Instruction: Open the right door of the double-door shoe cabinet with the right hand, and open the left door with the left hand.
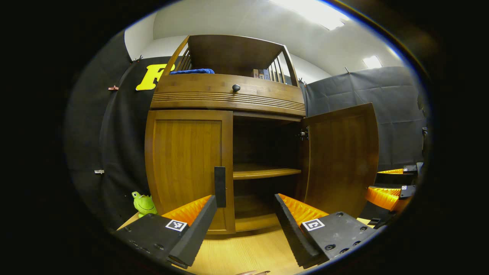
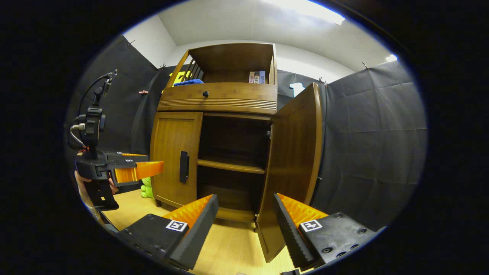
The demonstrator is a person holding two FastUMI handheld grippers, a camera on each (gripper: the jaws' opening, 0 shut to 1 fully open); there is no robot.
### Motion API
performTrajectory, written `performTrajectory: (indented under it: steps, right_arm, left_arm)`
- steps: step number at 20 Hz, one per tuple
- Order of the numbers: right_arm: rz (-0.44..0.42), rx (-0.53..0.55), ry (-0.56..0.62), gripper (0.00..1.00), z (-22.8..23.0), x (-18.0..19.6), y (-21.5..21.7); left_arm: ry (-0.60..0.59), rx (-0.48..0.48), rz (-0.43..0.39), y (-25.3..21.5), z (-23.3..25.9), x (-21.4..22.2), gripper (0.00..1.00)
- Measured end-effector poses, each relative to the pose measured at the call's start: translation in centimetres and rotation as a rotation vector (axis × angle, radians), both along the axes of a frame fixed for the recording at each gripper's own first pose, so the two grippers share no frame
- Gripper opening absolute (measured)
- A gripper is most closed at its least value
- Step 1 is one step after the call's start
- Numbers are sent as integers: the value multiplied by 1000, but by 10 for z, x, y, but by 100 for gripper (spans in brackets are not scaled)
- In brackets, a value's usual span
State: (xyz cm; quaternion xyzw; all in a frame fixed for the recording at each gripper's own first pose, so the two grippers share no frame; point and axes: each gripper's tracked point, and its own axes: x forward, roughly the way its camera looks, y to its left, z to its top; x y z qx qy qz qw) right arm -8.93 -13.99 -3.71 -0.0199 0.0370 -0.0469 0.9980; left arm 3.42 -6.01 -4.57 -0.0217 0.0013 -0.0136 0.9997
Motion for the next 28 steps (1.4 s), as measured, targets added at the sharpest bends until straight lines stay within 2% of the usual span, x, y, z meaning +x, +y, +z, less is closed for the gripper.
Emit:
performTrajectory:
  steps: [2,12,19,21,25,28]
  right_arm:
    - [0,10,-23,96,2,5,1]
    - [51,62,-80,97,-3,43,13]
    - [72,88,-73,97,-24,63,8]
    - [64,79,-73,97,-28,67,1]
    - [54,83,-56,97,-37,72,-5]
    - [56,75,-41,97,-39,70,-4]
  left_arm:
    - [-24,2,11,7,1,19,94]
    - [-45,59,109,49,-33,116,94]
    - [1,29,147,68,-65,175,87]
    - [-10,27,182,77,-65,183,83]
    - [-22,-11,177,77,-65,193,59]
    - [-11,38,188,75,-65,194,40]
